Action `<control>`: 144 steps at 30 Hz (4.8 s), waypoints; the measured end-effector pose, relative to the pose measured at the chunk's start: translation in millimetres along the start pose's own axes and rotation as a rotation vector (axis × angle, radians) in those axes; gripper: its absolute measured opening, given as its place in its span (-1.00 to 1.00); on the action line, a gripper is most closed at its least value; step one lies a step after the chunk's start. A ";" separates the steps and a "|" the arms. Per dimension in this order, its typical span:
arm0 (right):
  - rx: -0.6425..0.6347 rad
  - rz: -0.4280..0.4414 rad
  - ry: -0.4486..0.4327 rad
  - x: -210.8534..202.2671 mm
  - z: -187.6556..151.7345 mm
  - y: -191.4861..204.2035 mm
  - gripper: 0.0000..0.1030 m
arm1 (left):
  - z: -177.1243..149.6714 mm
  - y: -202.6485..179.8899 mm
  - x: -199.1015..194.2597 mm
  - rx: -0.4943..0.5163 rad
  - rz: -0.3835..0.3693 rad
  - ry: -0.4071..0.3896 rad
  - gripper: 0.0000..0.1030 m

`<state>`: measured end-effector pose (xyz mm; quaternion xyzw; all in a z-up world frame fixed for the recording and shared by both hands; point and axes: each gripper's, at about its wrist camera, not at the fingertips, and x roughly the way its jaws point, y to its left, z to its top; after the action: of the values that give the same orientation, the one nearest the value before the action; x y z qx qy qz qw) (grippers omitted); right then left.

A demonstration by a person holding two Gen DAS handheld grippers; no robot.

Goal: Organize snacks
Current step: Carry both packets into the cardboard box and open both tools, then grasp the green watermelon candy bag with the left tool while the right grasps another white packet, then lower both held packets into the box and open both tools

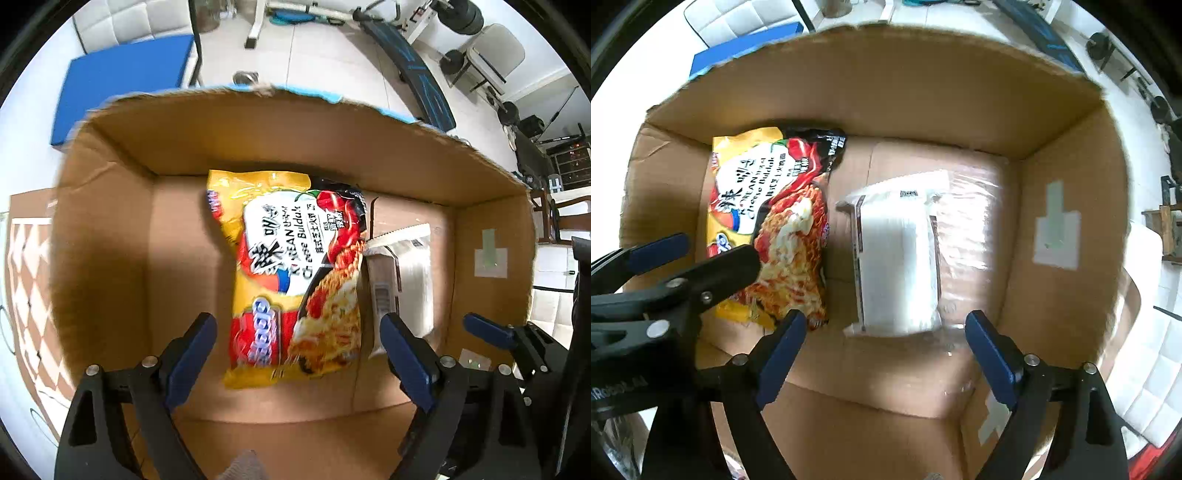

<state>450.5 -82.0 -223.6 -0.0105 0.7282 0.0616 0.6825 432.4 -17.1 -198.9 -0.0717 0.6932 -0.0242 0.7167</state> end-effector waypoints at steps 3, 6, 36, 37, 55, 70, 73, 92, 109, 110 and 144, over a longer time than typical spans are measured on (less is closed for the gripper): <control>0.016 -0.026 -0.048 -17.9 -16.3 1.6 0.85 | -18.6 0.0 -22.2 0.002 0.009 -0.042 0.76; 0.027 -0.035 -0.084 -32.6 -35.3 -0.5 0.86 | -36.1 5.3 -44.3 0.009 0.015 -0.091 0.76; 0.069 0.011 -0.403 -158.2 -206.7 0.4 0.89 | -156.7 0.9 -153.8 0.001 0.142 -0.426 0.76; 0.079 0.027 -0.390 -155.5 -211.9 -1.1 0.89 | -162.3 2.8 -153.6 -0.003 0.141 -0.424 0.76; 0.121 0.140 0.003 21.4 -165.1 91.8 0.88 | -219.0 183.5 -55.7 -0.279 0.274 -0.151 0.76; 0.424 0.041 0.016 98.6 -163.7 131.9 0.52 | -217.2 276.3 21.4 -0.539 0.034 0.066 0.76; 0.315 0.012 0.023 101.5 -175.3 144.2 0.39 | -217.3 288.3 40.5 -0.624 -0.047 0.106 0.75; 0.281 0.006 0.108 120.0 -189.0 169.9 0.56 | -217.2 249.6 66.3 -0.279 0.156 0.132 0.07; 0.208 0.115 0.055 84.8 -271.9 160.9 0.42 | -267.8 218.9 32.7 -0.318 0.152 0.049 -0.15; 0.204 0.132 0.048 76.7 -277.1 160.7 0.42 | -272.9 212.2 23.3 -0.310 0.145 0.039 -0.15; 0.152 -0.058 -0.126 -60.5 5.5 -30.0 0.42 | 58.1 63.5 -11.8 0.084 0.138 0.085 -0.15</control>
<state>463.1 -115.3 -165.9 0.0238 0.6856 -0.0130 0.7275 485.8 51.2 -194.2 0.0076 0.7247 -0.0069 0.6890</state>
